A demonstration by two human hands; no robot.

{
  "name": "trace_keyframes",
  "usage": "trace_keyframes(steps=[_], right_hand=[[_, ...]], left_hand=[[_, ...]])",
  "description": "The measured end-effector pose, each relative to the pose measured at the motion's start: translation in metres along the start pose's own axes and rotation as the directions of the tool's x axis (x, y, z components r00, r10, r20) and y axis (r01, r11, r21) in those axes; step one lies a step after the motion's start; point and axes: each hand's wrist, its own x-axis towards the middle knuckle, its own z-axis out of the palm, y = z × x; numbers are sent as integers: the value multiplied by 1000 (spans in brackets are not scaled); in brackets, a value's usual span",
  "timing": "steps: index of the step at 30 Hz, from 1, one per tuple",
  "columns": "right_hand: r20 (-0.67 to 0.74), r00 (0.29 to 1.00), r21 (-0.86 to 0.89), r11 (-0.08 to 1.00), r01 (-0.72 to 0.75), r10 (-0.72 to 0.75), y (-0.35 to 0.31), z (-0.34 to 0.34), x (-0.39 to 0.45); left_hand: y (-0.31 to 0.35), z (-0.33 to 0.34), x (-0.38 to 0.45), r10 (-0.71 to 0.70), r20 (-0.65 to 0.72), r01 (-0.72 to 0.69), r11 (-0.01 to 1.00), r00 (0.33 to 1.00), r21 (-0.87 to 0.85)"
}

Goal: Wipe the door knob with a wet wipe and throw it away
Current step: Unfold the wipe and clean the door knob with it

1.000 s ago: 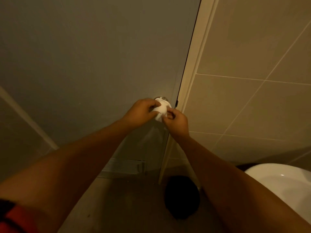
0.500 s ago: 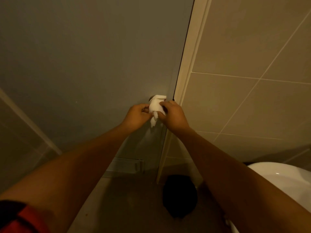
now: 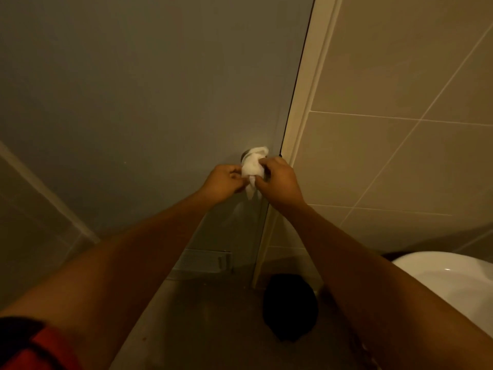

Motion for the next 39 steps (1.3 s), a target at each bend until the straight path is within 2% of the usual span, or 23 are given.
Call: trace_keyframes(steps=[3, 6, 8, 10, 11, 14, 17, 19, 21, 24, 27, 31, 34, 39], right_hand=[[-24, 1000, 4, 1000, -18, 18, 2, 4, -2], [-70, 987, 174, 976, -129, 143, 4, 16, -12], [-41, 975, 271, 941, -201, 220, 4, 23, -18], [-23, 970, 273, 935, -226, 241, 5, 27, -20], [-19, 970, 264, 937, -229, 243, 6, 27, -18], [-58, 980, 211, 962, -172, 188, 4, 17, -11], [-47, 997, 109, 993, -48, 54, 1, 4, -3], [-15, 1000, 61, 998, 24, -23, -2, -1, 0], [-19, 999, 50, 998, 31, -30, -2, -1, -1], [-72, 994, 164, 984, -66, 78, 3, 7, -10], [-36, 979, 334, 926, -176, 200, 6, 19, -20], [-23, 965, 367, 900, -235, 261, 7, 24, -19], [-70, 984, 270, 953, -139, 164, 3, 12, -11], [-15, 996, 59, 995, 85, -84, -4, -4, 1]], left_hand=[[6, 5, -2, 61, -54, -59, 998, 997, 32], [16, 0, -3, 182, -85, -172, 979, 980, 113], [18, -3, -2, 258, -59, -241, 947, 964, 213], [20, -3, 0, 263, -45, -243, 936, 964, 254], [19, -3, 1, 237, -52, -220, 950, 970, 223], [13, -3, 3, 136, -53, -128, 984, 989, 121], [3, -2, 4, 67, -34, -62, 988, 997, 139], [1, 0, 2, 50, -45, -43, 990, 998, 132], [3, 4, -2, 89, -58, -81, 989, 994, 120], [14, 5, -10, 174, -95, -164, 981, 980, 108], [21, 0, -8, 296, -109, -275, 945, 949, 178], [23, -2, -4, 308, -69, -278, 917, 949, 286], [18, -2, -4, 207, -94, -187, 965, 974, 185], [5, 4, -6, 67, -41, -61, 991, 997, 121]])
